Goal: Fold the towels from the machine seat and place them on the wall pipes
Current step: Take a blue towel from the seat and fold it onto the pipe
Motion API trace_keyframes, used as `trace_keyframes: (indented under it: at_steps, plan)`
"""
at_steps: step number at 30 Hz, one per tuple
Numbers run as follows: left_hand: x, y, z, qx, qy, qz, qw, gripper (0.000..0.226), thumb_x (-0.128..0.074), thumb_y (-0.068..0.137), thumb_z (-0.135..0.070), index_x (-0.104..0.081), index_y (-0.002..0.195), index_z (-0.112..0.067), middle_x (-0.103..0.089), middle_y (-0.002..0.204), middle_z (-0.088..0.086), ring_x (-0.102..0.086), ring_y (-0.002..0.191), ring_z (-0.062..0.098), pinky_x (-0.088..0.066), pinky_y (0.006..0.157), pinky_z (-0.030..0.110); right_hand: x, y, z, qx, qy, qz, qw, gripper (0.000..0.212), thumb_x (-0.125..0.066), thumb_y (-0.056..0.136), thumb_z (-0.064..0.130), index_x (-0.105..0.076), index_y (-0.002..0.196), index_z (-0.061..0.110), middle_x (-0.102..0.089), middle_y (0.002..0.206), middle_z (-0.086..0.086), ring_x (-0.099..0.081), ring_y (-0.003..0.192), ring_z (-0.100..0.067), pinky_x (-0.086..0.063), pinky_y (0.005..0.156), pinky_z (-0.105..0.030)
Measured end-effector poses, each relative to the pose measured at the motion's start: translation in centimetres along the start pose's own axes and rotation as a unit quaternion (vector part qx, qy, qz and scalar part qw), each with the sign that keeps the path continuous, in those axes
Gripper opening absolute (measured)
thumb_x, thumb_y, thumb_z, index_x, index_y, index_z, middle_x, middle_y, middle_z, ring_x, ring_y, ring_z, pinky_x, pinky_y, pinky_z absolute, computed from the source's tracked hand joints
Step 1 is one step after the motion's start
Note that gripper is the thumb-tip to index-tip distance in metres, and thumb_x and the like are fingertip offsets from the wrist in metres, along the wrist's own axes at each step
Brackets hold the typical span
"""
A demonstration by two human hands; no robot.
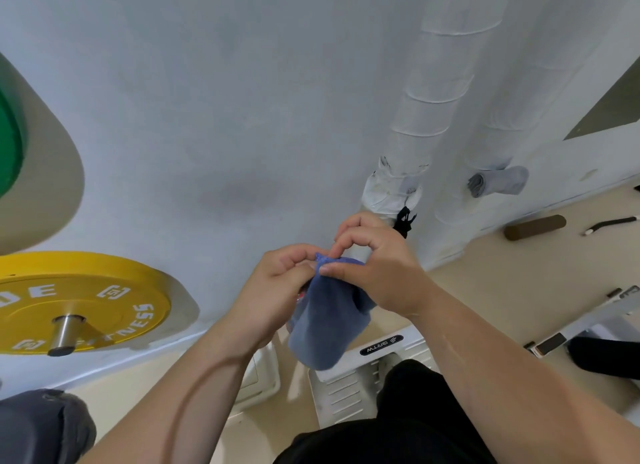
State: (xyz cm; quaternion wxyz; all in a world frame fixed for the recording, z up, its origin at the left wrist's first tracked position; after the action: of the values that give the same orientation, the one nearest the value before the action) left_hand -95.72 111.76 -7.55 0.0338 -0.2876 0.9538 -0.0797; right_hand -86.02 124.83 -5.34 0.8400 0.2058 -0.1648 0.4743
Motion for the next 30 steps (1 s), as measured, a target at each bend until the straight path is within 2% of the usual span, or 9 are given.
trace_keyframes:
  at_steps: [5,7,10,13,17,19,22,26,30]
  plan:
    - [-0.3,0.7,0.0,-0.012,0.019,0.007,1.0,0.023,-0.057,0.095,-0.016,-0.08,0.099,-0.015,-0.078,0.098,0.014,-0.07,0.098,0.039,-0.052,0.092,0.055,0.3,1.0,-0.4,0.082,-0.056,-0.001,0.995,0.027,-0.085,0.08,0.027,-0.059,0.076,0.02,-0.06,0.084,0.001,-0.057,0.084,-0.018,-0.045,0.078,-0.026]
    - [-0.4,1.3,0.3,-0.011,0.027,-0.007,1.0,0.023,-0.056,0.099,-0.013,-0.079,0.099,-0.012,-0.078,0.098,0.012,-0.071,0.103,0.035,-0.051,0.097,0.055,0.4,1.3,-1.2,0.079,-0.064,0.008,0.995,0.03,-0.086,0.079,0.028,-0.057,0.076,0.022,-0.062,0.083,0.001,-0.059,0.084,-0.018,-0.046,0.077,-0.028]
    - [-0.2,2.2,0.4,-0.023,0.033,-0.069,0.997,0.024,-0.052,0.102,-0.007,-0.076,0.095,-0.007,-0.078,0.088,0.008,-0.073,0.084,0.02,-0.059,0.083,0.04,0.9,1.3,-3.1,0.032,-0.076,0.038,0.996,0.027,-0.088,0.073,0.026,-0.063,0.083,0.025,-0.066,0.088,0.007,-0.061,0.09,-0.014,-0.045,0.08,-0.02]
    - [0.7,2.9,-0.1,-0.049,0.01,-0.123,0.991,0.022,-0.051,0.103,-0.004,-0.071,0.095,-0.001,-0.075,0.075,-0.002,-0.067,0.07,0.007,-0.054,0.068,0.02,1.9,1.2,-5.2,0.022,-0.124,0.056,0.99,0.023,-0.085,0.074,0.021,-0.064,0.083,0.023,-0.064,0.085,0.009,-0.058,0.085,-0.013,-0.041,0.075,-0.018]
    - [2.5,4.5,-1.1,-0.071,0.007,-0.142,0.987,0.021,-0.051,0.103,-0.006,-0.069,0.095,-0.003,-0.071,0.078,-0.003,-0.065,0.074,0.008,-0.054,0.068,0.02,3.2,1.8,-6.5,0.03,-0.171,0.073,0.982,0.027,-0.08,0.08,0.029,-0.055,0.073,0.037,-0.063,0.1,0.015,-0.057,0.098,-0.007,-0.042,0.087,-0.021]
    - [3.4,5.5,-1.8,-0.081,0.021,-0.153,0.985,0.023,-0.05,0.104,-0.007,-0.069,0.092,-0.009,-0.069,0.076,-0.001,-0.061,0.07,0.012,-0.051,0.063,0.024,4.3,2.8,-5.9,0.019,-0.181,0.063,0.981,0.027,-0.078,0.083,0.032,-0.054,0.071,0.034,-0.066,0.105,0.016,-0.059,0.101,-0.005,-0.044,0.09,-0.023]
    - [4.6,7.1,-2.6,-0.087,0.043,-0.171,0.981,0.027,-0.05,0.104,-0.009,-0.069,0.087,-0.016,-0.065,0.075,0.002,-0.055,0.068,0.016,-0.045,0.058,0.025,6.1,4.5,-4.1,0.006,-0.146,0.032,0.989,0.025,-0.076,0.087,0.028,-0.056,0.072,0.028,-0.071,0.095,0.011,-0.063,0.093,-0.007,-0.044,0.081,-0.02]
    - [4.9,8.2,-3.3,-0.107,0.036,-0.168,0.979,0.026,-0.048,0.104,-0.009,-0.069,0.09,-0.015,-0.069,0.08,-0.001,-0.059,0.074,0.016,-0.048,0.074,0.034,7.0,6.5,-2.2,0.044,-0.109,-0.012,0.993,0.028,-0.077,0.086,0.02,-0.053,0.072,0.016,-0.06,0.069,-0.001,-0.057,0.067,-0.014,-0.044,0.066,-0.027]
    - [4.7,8.0,-4.2,-0.117,0.023,-0.135,0.984,0.024,-0.046,0.104,-0.002,-0.066,0.096,-0.012,-0.067,0.071,-0.011,-0.058,0.066,0.007,-0.048,0.066,0.021,7.1,7.0,-1.8,0.005,0.02,-0.035,0.999,0.034,-0.075,0.085,0.006,-0.048,0.071,0.02,-0.045,0.064,-0.003,-0.04,0.06,-0.01,-0.037,0.057,-0.022]
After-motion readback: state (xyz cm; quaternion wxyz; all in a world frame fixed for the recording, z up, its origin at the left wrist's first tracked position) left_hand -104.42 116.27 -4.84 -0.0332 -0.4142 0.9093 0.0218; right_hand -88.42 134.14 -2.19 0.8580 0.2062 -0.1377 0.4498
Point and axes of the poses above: each hand's wrist, its own y-axis towards the middle knuckle, its own x-axis out of the back of the hand, z = x × y, the point moved 4 cm from there along y, towards the middle knuckle
